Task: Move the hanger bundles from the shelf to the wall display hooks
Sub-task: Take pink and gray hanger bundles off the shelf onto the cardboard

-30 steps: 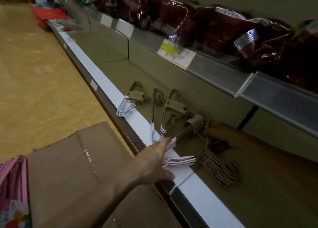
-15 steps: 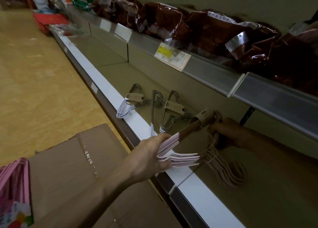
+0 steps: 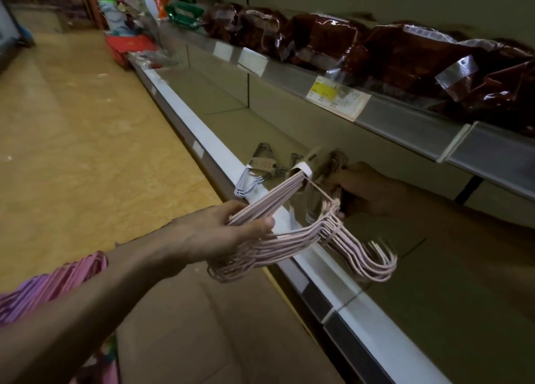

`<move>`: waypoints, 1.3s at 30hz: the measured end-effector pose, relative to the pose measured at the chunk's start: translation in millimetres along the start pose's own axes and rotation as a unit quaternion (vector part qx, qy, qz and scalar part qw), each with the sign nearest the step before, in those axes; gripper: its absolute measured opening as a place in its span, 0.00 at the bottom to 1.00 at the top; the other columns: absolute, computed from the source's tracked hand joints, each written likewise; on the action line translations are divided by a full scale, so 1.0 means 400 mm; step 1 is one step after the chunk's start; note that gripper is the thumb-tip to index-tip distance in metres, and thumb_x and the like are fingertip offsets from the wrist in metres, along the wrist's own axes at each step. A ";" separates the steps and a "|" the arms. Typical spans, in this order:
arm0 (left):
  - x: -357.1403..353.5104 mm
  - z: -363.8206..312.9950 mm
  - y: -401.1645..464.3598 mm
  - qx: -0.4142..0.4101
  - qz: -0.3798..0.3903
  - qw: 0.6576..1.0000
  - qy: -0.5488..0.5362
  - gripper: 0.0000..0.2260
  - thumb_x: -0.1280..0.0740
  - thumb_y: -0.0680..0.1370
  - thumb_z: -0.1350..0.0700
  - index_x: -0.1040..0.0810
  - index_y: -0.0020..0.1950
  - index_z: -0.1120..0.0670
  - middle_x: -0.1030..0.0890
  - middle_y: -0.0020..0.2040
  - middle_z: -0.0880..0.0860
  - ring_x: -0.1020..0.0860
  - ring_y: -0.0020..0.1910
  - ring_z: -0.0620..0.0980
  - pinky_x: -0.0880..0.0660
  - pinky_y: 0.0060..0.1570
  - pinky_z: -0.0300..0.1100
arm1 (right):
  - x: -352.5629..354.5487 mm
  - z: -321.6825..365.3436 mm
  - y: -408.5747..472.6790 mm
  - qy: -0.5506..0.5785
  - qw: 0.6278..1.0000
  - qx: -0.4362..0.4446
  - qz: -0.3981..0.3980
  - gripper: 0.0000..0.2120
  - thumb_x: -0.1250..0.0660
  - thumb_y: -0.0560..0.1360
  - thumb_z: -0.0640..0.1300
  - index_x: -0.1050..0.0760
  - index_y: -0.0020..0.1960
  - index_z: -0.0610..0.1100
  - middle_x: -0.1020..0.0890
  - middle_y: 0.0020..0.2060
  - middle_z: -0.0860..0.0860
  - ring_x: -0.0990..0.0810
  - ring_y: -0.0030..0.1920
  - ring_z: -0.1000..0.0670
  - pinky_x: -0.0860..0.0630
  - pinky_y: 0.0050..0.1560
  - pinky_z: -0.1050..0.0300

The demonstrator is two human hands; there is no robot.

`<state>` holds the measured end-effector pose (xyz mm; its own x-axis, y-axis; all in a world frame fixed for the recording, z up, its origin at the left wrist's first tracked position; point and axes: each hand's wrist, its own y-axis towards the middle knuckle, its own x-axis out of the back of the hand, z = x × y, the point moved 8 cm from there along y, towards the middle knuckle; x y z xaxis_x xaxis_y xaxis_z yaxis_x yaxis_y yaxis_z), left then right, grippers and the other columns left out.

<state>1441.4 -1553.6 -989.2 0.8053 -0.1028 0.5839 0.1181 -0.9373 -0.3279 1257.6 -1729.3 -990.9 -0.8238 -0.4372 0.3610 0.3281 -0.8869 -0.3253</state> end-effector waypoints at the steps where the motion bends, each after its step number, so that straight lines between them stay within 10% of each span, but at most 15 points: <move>1: 0.017 0.018 -0.015 0.015 0.003 1.000 -0.006 0.33 0.38 0.67 0.28 0.30 0.67 0.41 0.21 0.54 0.43 0.20 0.51 0.43 0.22 0.50 0.42 | -0.038 0.020 0.002 -0.016 1.000 0.002 0.013 0.04 0.40 0.73 0.30 0.27 0.43 0.32 0.25 0.28 0.38 0.24 0.24 0.41 0.25 0.26 0.53; 11: 0.180 0.249 -0.196 0.137 -0.033 0.968 -0.208 0.33 0.23 0.66 0.37 0.24 0.64 0.54 0.19 0.54 0.67 0.18 0.54 0.66 0.25 0.58 0.64 | -0.403 0.193 -0.024 -0.061 0.986 0.061 0.144 0.07 0.42 0.75 0.29 0.27 0.42 0.34 0.26 0.21 0.44 0.23 0.23 0.46 0.19 0.29 0.49; 18: 0.239 0.350 -0.298 0.149 -0.107 0.936 -0.301 0.17 0.30 0.77 0.55 0.25 0.65 0.52 0.18 0.45 0.65 0.19 0.40 0.60 0.20 0.39 0.49 | -0.578 0.246 -0.061 -0.077 0.968 0.076 0.227 0.07 0.42 0.76 0.31 0.29 0.41 0.37 0.27 0.19 0.47 0.25 0.21 0.48 0.20 0.29 0.54; 23: 0.255 0.385 -0.344 0.149 -0.143 0.931 -0.301 0.15 0.31 0.77 0.52 0.23 0.64 0.48 0.20 0.53 0.70 0.18 0.45 0.64 0.21 0.48 0.57 | -0.650 0.238 -0.073 -0.087 0.954 0.073 0.277 0.05 0.38 0.78 0.35 0.26 0.50 0.34 0.20 0.31 0.42 0.19 0.32 0.46 0.18 0.36 0.53; 30: 0.273 0.434 -0.361 0.140 -0.201 0.894 -0.376 0.11 0.34 0.80 0.56 0.22 0.61 0.54 0.18 0.42 0.62 0.19 0.36 0.58 0.20 0.32 0.45 | -0.636 0.236 -0.022 -0.177 0.936 0.153 0.264 0.33 0.36 0.75 0.67 0.30 0.71 0.46 0.18 0.56 0.48 0.18 0.55 0.47 0.22 0.61 0.42; 39: 0.258 0.461 -0.320 0.203 -0.222 0.849 -0.434 0.18 0.32 0.78 0.51 0.25 0.61 0.64 0.21 0.49 0.64 0.22 0.44 0.58 0.24 0.46 0.53 | -0.628 0.248 -0.024 0.084 0.940 0.148 0.295 0.23 0.32 0.74 0.63 0.22 0.62 0.49 0.18 0.59 0.43 0.19 0.60 0.40 0.24 0.62 0.35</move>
<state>1616.7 -1382.7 -1023.8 0.7335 0.6797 0.0075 0.5706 -0.6096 -0.5503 1507.3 -1625.8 -992.0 -0.5118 -0.8580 0.0431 0.8444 -0.5116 -0.1591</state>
